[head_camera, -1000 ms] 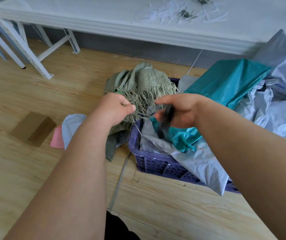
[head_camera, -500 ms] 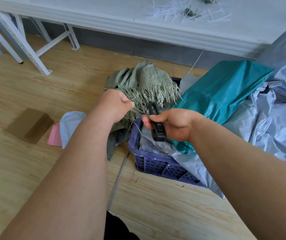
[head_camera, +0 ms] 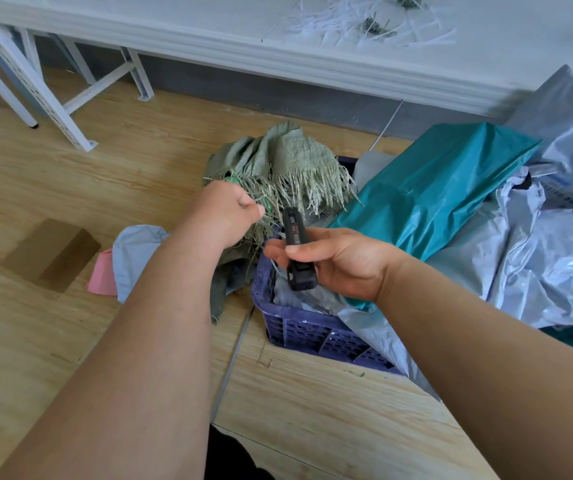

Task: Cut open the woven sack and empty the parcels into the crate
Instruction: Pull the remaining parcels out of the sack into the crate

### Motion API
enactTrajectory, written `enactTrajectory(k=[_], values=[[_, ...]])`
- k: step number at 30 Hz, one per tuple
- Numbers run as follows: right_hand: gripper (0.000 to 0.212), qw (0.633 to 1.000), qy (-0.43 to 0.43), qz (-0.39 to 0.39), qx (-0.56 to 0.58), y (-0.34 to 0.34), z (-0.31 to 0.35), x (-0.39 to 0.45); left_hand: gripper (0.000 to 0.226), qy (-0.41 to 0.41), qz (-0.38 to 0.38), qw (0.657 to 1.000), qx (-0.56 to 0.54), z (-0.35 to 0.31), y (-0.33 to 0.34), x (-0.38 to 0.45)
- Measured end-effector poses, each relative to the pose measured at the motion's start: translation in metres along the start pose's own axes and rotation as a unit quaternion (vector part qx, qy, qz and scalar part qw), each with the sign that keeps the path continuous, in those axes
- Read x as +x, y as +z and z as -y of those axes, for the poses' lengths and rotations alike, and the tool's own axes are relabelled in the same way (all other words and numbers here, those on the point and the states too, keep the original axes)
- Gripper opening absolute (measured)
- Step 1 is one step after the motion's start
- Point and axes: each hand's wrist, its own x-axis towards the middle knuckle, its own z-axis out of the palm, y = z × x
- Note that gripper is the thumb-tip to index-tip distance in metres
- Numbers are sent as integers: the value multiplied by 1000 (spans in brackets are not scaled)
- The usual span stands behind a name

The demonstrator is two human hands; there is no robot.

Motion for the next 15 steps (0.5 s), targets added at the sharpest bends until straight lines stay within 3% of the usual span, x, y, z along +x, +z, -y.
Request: enactTrajectory(k=[3,7,11,15], values=[[45,999,-28,-15,25,1,-1,2,18,-3,-5,1000,-1,0,0,0],[14,996,-3,-89,-11,6,-1,5,22,-4,-7,1000,-4,1,0,1],[35,972,39,-207,-107,2,-5,2,22,-5,-23,1000,-20,3,0,2],[45,938,42,-245,-240,5,-4,-3,17,-4,-59,997,-46,1,-1,5]])
